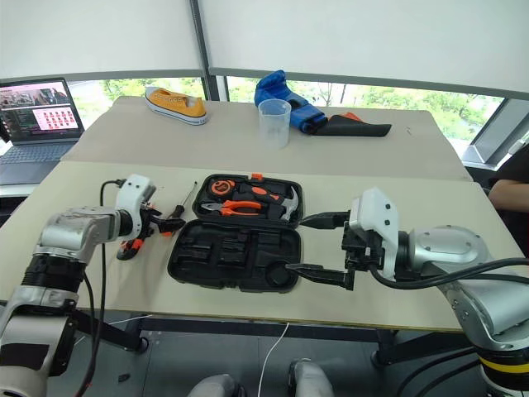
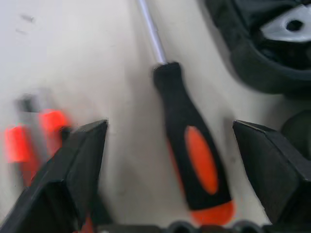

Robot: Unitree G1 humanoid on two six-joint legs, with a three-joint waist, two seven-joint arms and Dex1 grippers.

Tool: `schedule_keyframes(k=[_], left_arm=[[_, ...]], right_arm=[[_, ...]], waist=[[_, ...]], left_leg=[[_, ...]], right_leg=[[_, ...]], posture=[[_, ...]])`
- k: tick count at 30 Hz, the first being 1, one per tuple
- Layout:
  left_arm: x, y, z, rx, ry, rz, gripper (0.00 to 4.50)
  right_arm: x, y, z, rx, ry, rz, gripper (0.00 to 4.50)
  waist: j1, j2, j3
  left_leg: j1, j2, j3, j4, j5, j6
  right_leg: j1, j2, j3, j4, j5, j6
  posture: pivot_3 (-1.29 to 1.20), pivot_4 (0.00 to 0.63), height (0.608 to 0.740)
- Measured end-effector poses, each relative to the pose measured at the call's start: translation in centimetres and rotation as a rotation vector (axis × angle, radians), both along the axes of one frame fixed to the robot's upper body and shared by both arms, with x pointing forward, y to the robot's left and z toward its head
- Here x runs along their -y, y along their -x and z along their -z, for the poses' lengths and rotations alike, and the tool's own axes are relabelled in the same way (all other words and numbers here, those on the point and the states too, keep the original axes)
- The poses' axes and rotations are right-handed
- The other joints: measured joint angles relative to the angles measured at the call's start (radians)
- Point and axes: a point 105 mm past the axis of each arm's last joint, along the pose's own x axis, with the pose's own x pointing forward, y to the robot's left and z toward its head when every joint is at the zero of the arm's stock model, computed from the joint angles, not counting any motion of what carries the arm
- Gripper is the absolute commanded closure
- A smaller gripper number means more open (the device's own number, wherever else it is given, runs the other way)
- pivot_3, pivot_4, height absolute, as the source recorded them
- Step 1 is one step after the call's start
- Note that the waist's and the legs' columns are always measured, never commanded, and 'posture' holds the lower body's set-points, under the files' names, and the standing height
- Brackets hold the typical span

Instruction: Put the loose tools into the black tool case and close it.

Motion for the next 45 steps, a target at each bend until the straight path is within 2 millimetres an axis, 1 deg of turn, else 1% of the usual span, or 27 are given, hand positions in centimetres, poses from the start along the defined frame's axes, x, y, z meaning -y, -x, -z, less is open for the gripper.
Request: schedule_keyframes(k=[3, 4, 5, 6, 7, 12, 14, 16, 17, 18, 19, 20, 21, 22, 23, 24, 27, 29, 31, 34, 36, 41, 45], left_arm=[[0.2, -0.3, 0.1, -0.009, -0.001, 0.007, 2.48], [0.3, -0.4, 0.1, -0.013, 0.000, 0.012, 3.02], [0.4, -0.4, 0.1, -0.014, -0.001, 0.013, 3.33], [0.4, -0.4, 0.2, -0.016, 0.001, 0.014, 3.51], [0.3, -0.5, 0.2, -0.017, -0.001, 0.017, 3.59], [-0.1, -0.9, -0.1, -0.017, 0.025, -0.005, 3.59], [-0.5, -1.3, -0.9, 0.042, 0.002, 0.007, 3.59], [-0.4, -1.6, -2.6, 0.147, -0.044, 0.080, 3.59], [0.5, -1.5, -4.5, 0.248, -0.077, 0.181, 3.59], [1.9, -1.1, -6.5, 0.343, -0.089, 0.303, 3.59], [2.9, -0.7, -7.7, 0.401, -0.090, 0.374, 3.59], [4.1, 0.0, -8.8, 0.451, -0.089, 0.468, 3.59], [5.7, 1.1, -9.6, 0.493, -0.088, 0.600, 3.59], [6.4, 1.7, -9.7, 0.499, -0.091, 0.670, 3.59], [7.4, 2.6, -9.2, 0.483, -0.096, 0.767, 3.59], [8.1, 3.3, -8.2, 0.444, -0.100, 0.849, 3.59], [9.5, 4.5, -5.3, 0.318, -0.105, 0.999, 3.59], [9.6, 4.7, -4.1, 0.274, -0.152, 1.053, 3.59], [9.3, 4.3, -3.0, 0.242, -0.220, 1.072, 3.59], [9.0, 3.6, -2.3, 0.238, -0.278, 1.074, 3.59], [9.3, 3.3, -2.2, 0.242, -0.299, 1.089, 3.59], [9.4, 2.9, -2.0, 0.239, -0.335, 1.123, 3.59], [9.2, 2.7, -1.7, 0.237, -0.356, 1.132, 3.59]], right_arm=[[-0.1, -0.1, 0.1, 0.002, 0.006, 0.001, 0.00], [-0.2, 0.0, 0.2, -0.002, 0.008, -0.003, 0.00], [-0.3, 0.0, 0.2, -0.004, 0.007, -0.005, 0.00], [-0.3, 0.0, 0.3, -0.005, 0.007, -0.005, 0.00], [-0.3, -0.1, 0.3, -0.005, 0.006, -0.002, 0.00], [-0.2, -0.2, 0.3, 0.000, 0.004, 0.013, 0.00], [-0.1, -0.1, 0.4, -0.006, 0.003, 0.018, 0.00], [0.1, 0.0, 0.5, -0.023, -0.003, 0.025, 0.00], [0.6, 0.0, 0.7, -0.038, -0.002, 0.042, 0.00], [0.9, 0.0, 1.0, -0.053, 0.001, 0.058, 0.00], [1.0, 0.0, 1.1, -0.059, 0.001, 0.064, 0.00], [1.1, 0.0, 1.1, -0.060, 0.000, 0.067, 0.00], [1.2, 0.0, 1.3, -0.067, 0.000, 0.075, 0.00], [1.3, 0.0, 1.4, -0.070, -0.001, 0.078, 0.00], [1.4, 0.0, 1.4, -0.071, -0.001, 0.083, 0.00], [1.4, 0.0, 1.4, -0.070, -0.002, 0.085, 0.00], [1.4, 0.0, 1.3, -0.062, -0.002, 0.094, 0.00], [1.3, 0.1, 1.2, -0.057, -0.001, 0.099, 0.00], [1.4, 0.1, 1.2, -0.054, -0.001, 0.109, 0.00], [1.5, 0.3, 1.4, -0.058, 0.001, 0.117, 0.00], [1.5, 0.4, 1.4, -0.057, 0.003, 0.127, 0.00], [1.7, 0.3, 1.3, -0.051, -0.004, 0.152, 0.00], [1.5, 0.5, 1.3, -0.058, -0.015, 0.151, 0.00]], waist=[[0.002, 0.000, 0.000], [0.002, 0.000, 0.000], [0.002, 0.000, 0.000], [0.001, 0.000, 0.000], [0.002, 0.000, 0.000], [0.001, 0.000, 0.000], [0.001, -0.001, 0.001], [0.000, -0.002, 0.001], [0.001, -0.002, 0.001], [0.001, -0.002, 0.001], [0.002, -0.002, 0.001], [0.003, -0.001, 0.001], [0.005, -0.001, 0.001], [0.004, -0.001, 0.001], [0.003, -0.001, 0.001], [0.002, -0.001, 0.001], [0.000, -0.001, 0.001], [-0.001, -0.001, 0.001], [-0.001, -0.001, 0.001], [0.001, -0.001, 0.001], [0.001, -0.001, 0.001], [0.001, -0.001, 0.001], [0.001, -0.001, 0.001]], left_leg=[[-0.001, 0.000, 0.000, 0.001, 0.000, 0.001], [-0.001, -0.001, 0.000, 0.001, 0.000, 0.001], [-0.001, -0.001, -0.001, 0.002, 0.000, 0.001], [-0.001, -0.001, -0.001, 0.002, 0.000, 0.001], [-0.001, -0.001, -0.001, 0.002, 0.000, 0.001], [-0.002, -0.001, -0.003, 0.003, 0.001, 0.002], [-0.003, 0.000, -0.004, 0.003, 0.001, 0.002], [-0.004, 0.001, -0.004, 0.003, 0.001, 0.002], [-0.005, 0.001, -0.005, 0.003, 0.001, 0.002], [-0.006, 0.001, -0.004, 0.003, 0.001, 0.002], [-0.006, 0.001, -0.004, 0.003, 0.001, 0.002], [-0.006, 0.001, -0.004, 0.003, 0.001, 0.002], [-0.007, 0.001, -0.003, 0.003, 0.001, 0.002], [-0.007, 0.001, -0.003, 0.003, 0.001, 0.002], [-0.007, 0.001, -0.003, 0.003, 0.001, 0.002], [-0.007, 0.001, -0.003, 0.003, 0.001, 0.002], [-0.007, 0.001, -0.002, 0.004, 0.001, 0.002], [-0.006, 0.001, -0.003, 0.004, 0.001, 0.002], [-0.006, 0.002, -0.003, 0.004, 0.001, 0.002], [-0.007, 0.001, -0.004, 0.006, 0.001, 0.004], [-0.010, 0.002, -0.005, 0.009, -0.001, 0.007], [-0.019, 0.002, -0.006, 0.016, -0.004, 0.013], [-0.020, 0.001, -0.006, 0.017, -0.004, 0.014]], right_leg=[[0.000, -0.002, -0.001, 0.001, 0.000, 0.001], [0.000, -0.002, -0.001, 0.001, 0.000, 0.001], [0.000, -0.003, -0.002, 0.001, 0.000, 0.001], [0.000, -0.003, -0.002, 0.001, 0.000, 0.001], [0.000, -0.003, -0.002, 0.001, 0.000, 0.001], [0.001, -0.004, -0.004, 0.002, 0.000, 0.001], [0.000, -0.005, -0.006, 0.001, 0.000, 0.001], [0.000, -0.005, -0.007, 0.001, 0.000, 0.001], [-0.001, -0.006, -0.010, 0.001, 0.001, 0.000], [-0.001, -0.006, -0.012, 0.000, 0.001, 0.000], [-0.001, -0.006, -0.013, 0.000, 0.001, 0.000], [0.000, -0.007, -0.014, -0.001, 0.000, 0.000], [0.000, -0.007, -0.015, -0.002, 0.000, 0.000], [0.000, -0.007, -0.015, -0.002, 0.000, 0.000], [0.001, -0.007, -0.015, -0.002, 0.000, 0.000], [0.001, -0.006, -0.015, -0.002, 0.000, 0.001], [0.001, -0.005, -0.015, -0.002, 0.000, 0.001], [0.001, -0.004, -0.013, -0.002, -0.001, 0.002], [0.001, -0.004, -0.012, -0.002, -0.003, 0.006], [0.001, -0.005, -0.012, -0.002, -0.002, 0.005], [0.001, -0.005, -0.014, -0.002, 0.000, 0.002], [-0.001, -0.006, -0.017, -0.004, 0.002, 0.006], [-0.001, -0.006, -0.017, -0.004, 0.004, 0.008]], posture=[[0.00, 0.150, 0.724], [0.00, 0.150, 0.724], [0.00, 0.150, 0.724], [0.00, 0.150, 0.724], [0.00, 0.150, 0.724], [0.00, 0.150, 0.724], [0.00, 0.150, 0.724], [0.00, 0.150, 0.724], [0.00, 0.150, 0.724], [0.00, 0.150, 0.724], [0.00, 0.150, 0.724], [0.00, 0.150, 0.724], [0.00, 0.150, 0.724], [0.00, 0.150, 0.724], [0.00, 0.150, 0.724], [0.00, 0.150, 0.724], [0.00, 0.150, 0.724], [0.00, 0.150, 0.724], [0.00, 0.150, 0.724], [0.00, 0.150, 0.724], [0.00, 0.150, 0.724], [0.00, 0.150, 0.724], [0.00, 0.150, 0.724]])
